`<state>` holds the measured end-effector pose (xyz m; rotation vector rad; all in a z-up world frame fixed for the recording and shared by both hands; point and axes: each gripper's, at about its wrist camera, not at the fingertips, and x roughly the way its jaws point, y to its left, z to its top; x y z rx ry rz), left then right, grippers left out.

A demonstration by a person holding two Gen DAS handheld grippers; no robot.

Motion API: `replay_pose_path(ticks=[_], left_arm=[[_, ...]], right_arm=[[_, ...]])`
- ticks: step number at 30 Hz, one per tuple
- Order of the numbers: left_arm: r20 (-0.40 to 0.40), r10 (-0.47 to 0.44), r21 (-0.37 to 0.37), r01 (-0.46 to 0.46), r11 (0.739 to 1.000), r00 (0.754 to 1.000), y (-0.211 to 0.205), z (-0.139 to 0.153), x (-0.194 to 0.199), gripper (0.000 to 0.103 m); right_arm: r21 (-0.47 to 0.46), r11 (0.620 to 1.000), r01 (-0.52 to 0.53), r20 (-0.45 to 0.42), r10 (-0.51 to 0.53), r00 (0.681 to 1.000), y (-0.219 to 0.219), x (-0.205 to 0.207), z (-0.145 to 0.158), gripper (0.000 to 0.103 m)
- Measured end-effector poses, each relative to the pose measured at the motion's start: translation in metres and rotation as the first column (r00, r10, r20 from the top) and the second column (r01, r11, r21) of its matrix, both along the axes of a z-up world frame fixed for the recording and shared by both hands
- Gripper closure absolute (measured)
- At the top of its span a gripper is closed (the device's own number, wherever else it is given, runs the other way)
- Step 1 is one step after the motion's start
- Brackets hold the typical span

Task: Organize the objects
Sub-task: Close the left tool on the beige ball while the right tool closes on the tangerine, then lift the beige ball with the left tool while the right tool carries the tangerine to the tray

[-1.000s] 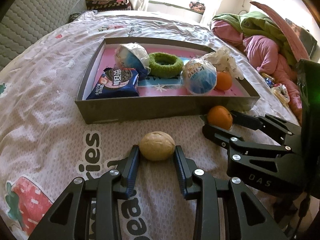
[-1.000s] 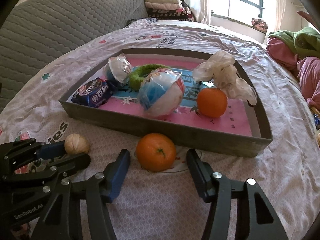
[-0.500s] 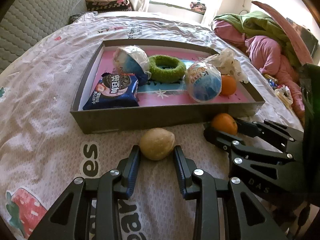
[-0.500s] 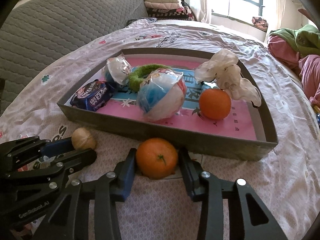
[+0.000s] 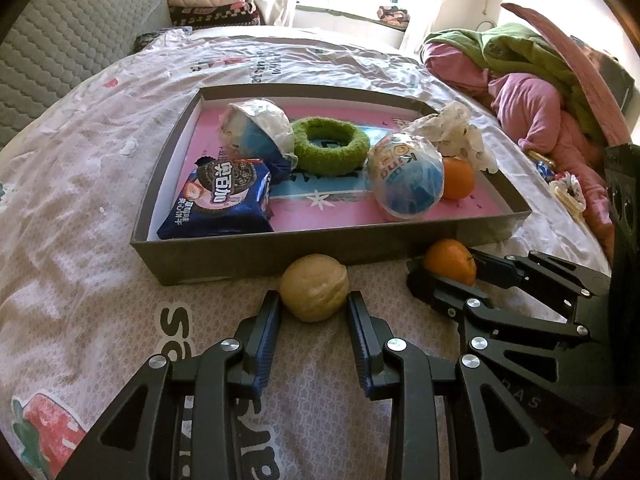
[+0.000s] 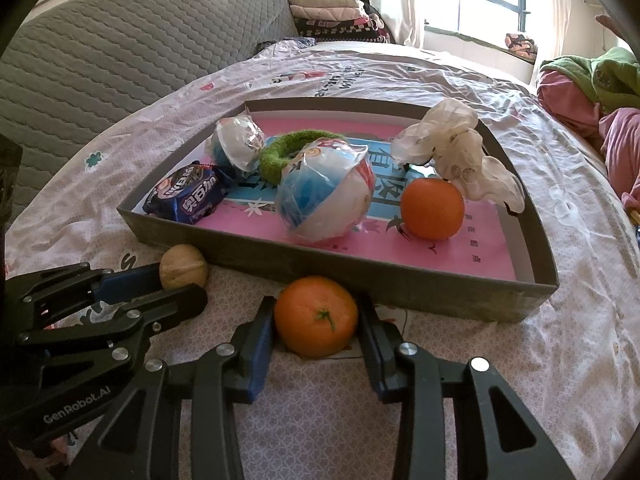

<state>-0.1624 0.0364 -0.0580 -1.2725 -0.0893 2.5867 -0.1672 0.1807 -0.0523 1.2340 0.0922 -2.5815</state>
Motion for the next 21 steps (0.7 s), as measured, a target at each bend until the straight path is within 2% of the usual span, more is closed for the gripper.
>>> replay_pose_path(ticks=[12, 21], left_arm=[[0.0, -0.003, 0.011, 0.003, 1.0, 1.0, 0.0038, 0.0, -0.0015, 0.069], [-0.029, -0.01, 0.022, 0.011, 1.0, 1.0, 0.005, 0.0068, 0.0035, 0.069]], right_arm=[[-0.008, 1.0, 0.002, -0.001, -0.002, 1.0, 0.0002, 0.0008, 0.0009, 0.063], [-0.026, 1.0, 0.008, -0.007, -0.008, 1.0, 0.0043, 0.0032, 0.0045, 0.064]])
